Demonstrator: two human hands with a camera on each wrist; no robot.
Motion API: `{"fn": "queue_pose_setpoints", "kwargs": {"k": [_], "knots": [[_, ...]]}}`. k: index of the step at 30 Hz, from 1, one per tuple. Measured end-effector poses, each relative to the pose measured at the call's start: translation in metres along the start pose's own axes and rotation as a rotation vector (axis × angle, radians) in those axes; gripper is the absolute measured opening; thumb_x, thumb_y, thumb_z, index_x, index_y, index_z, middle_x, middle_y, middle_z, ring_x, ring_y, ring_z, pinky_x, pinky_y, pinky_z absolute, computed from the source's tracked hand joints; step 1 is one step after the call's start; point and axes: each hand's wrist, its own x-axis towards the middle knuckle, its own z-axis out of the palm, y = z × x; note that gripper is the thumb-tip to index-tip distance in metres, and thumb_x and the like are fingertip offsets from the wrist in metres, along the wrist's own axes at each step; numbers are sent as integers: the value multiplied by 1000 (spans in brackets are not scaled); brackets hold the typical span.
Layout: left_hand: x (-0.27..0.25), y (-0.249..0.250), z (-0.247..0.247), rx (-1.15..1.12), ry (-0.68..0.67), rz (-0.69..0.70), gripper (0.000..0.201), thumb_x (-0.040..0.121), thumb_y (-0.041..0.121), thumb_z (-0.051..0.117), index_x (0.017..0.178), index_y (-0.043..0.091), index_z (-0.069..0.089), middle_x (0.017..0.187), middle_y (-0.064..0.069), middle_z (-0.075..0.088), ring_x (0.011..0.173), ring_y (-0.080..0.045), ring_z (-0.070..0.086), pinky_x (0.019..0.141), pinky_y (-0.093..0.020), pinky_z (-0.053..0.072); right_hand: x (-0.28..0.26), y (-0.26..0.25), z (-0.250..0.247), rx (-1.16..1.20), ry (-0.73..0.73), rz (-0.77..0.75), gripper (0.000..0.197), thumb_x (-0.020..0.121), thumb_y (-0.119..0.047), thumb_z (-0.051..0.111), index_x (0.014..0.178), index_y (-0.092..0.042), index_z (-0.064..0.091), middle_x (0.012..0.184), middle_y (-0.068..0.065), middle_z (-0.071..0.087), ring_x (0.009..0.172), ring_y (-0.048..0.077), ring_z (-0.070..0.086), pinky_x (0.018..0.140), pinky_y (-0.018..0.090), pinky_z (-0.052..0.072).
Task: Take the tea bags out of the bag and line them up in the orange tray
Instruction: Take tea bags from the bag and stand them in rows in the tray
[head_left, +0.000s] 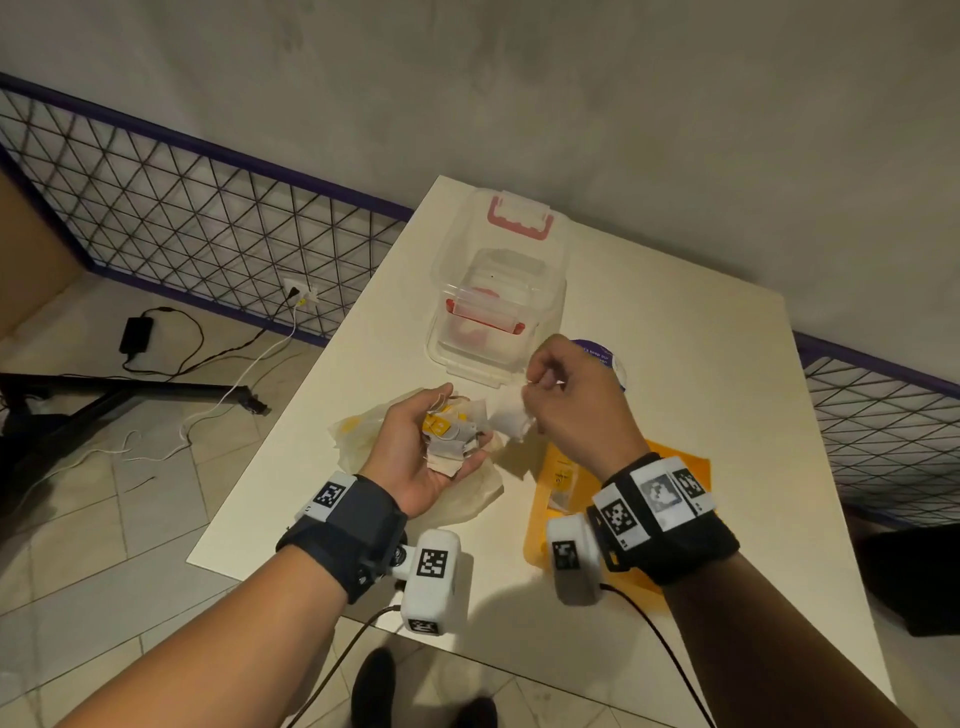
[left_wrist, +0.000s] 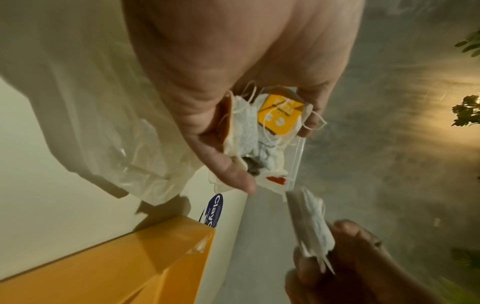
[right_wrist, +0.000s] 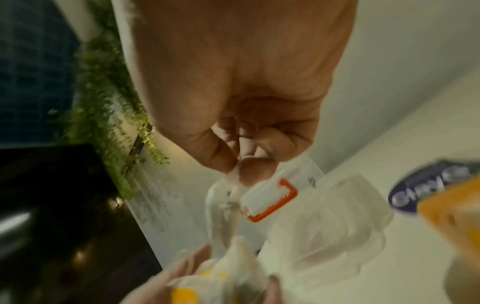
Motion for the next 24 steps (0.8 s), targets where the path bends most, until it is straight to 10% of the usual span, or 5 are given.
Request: {"fn": "queue_pose_setpoints", "kwargs": {"k": [10, 18, 24], "knots": [[-1, -9, -10, -4, -9, 26, 21, 85, 29, 60, 102, 16, 62, 90, -12, 66, 75, -28, 70, 65, -34, 57, -7, 44, -53, -401, -170, 208, 29, 81, -4, 63, 105, -17, 73, 97, 1, 64, 92, 17, 59, 78, 26, 49], [2, -16, -12, 27, -23, 27, 20, 85, 29, 59, 95, 12, 62, 87, -13, 67, 72, -27, 71, 61, -32, 56, -22, 73, -67, -571, -232, 209, 7, 85, -22, 66, 89, -19, 71, 94, 2, 56, 88, 21, 57, 73, 32, 46], [5, -19, -13, 58, 6, 35, 19, 88, 29, 57, 96, 13, 63, 90, -13, 67, 78, -29, 67, 62, -33, 56, -25, 86, -78, -462, -270, 273, 6, 76, -6, 67, 82, -6, 65, 83, 5, 65, 79, 23, 62, 61, 31, 45]]}}
